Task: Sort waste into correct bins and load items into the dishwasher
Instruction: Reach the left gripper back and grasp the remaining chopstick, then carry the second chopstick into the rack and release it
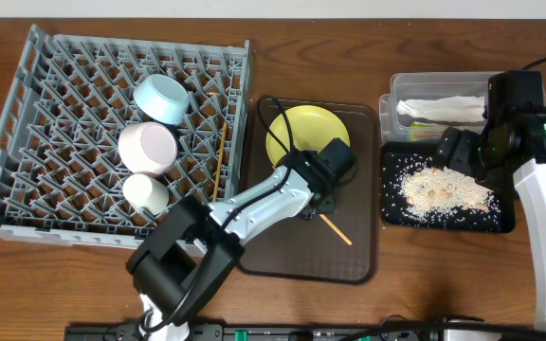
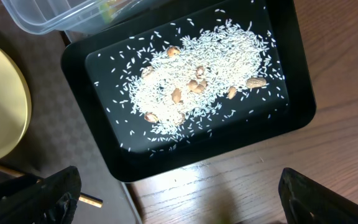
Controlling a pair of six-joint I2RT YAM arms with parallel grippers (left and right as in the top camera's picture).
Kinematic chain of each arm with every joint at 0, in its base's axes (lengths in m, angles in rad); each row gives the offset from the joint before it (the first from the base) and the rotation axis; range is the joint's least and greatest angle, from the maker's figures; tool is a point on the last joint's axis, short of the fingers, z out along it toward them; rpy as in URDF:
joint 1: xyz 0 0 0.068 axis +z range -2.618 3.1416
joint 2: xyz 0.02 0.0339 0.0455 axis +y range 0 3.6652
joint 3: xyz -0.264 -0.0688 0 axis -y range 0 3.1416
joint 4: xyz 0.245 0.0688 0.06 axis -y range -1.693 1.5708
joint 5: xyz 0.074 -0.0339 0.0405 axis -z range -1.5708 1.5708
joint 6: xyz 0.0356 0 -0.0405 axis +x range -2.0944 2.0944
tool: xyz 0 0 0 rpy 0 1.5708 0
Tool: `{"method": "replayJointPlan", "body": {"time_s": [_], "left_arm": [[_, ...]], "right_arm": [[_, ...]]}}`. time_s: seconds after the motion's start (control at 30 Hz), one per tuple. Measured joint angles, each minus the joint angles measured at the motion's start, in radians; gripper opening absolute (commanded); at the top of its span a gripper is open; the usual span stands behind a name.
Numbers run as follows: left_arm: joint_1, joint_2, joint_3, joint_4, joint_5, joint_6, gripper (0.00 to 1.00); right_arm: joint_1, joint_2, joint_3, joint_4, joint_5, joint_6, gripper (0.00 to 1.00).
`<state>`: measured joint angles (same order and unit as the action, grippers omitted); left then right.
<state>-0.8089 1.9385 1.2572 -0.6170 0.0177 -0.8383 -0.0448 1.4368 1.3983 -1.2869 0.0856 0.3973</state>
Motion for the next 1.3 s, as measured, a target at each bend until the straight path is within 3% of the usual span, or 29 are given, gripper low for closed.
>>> {"method": "replayJointPlan", "body": {"time_s": [0.07,0.2,0.53,0.67,1.0,1.2,1.3], "left_arm": [[0.000,0.013,0.000,-0.002,-0.003,-0.001,0.52],[0.000,0.019,0.000,-0.009,-0.007,-0.004,0.33],[0.000,0.019,0.000,-0.068,-0.018,-0.004,0.12],[0.000,0.019,0.000,-0.083,-0.018,-0.007,0.08],[0.024,0.018,0.000,-0.098,-0.017,0.008,0.08],[0.120,-0.024,0.000,-0.133,-0.018,0.141,0.08],[0.179,-0.147,0.000,-0.146,-0.019,0.261,0.08]], "right_arm": [[0.000,0.000,0.000,0.000,0.000,0.000,0.99],[0.000,0.000,0.000,-0.002,0.000,0.000,0.99],[0.000,0.000,0.000,-0.003,0.000,0.000,0.99],[0.000,0.000,0.000,-0.003,0.000,0.000,0.99],[0.000,0.000,0.000,-0.011,0.000,0.000,0.99],[0.000,0.000,0.000,-0.011,0.000,0.000,0.99],[0.000,0.000,0.000,-0.009,0.000,0.000,0.99]]}}
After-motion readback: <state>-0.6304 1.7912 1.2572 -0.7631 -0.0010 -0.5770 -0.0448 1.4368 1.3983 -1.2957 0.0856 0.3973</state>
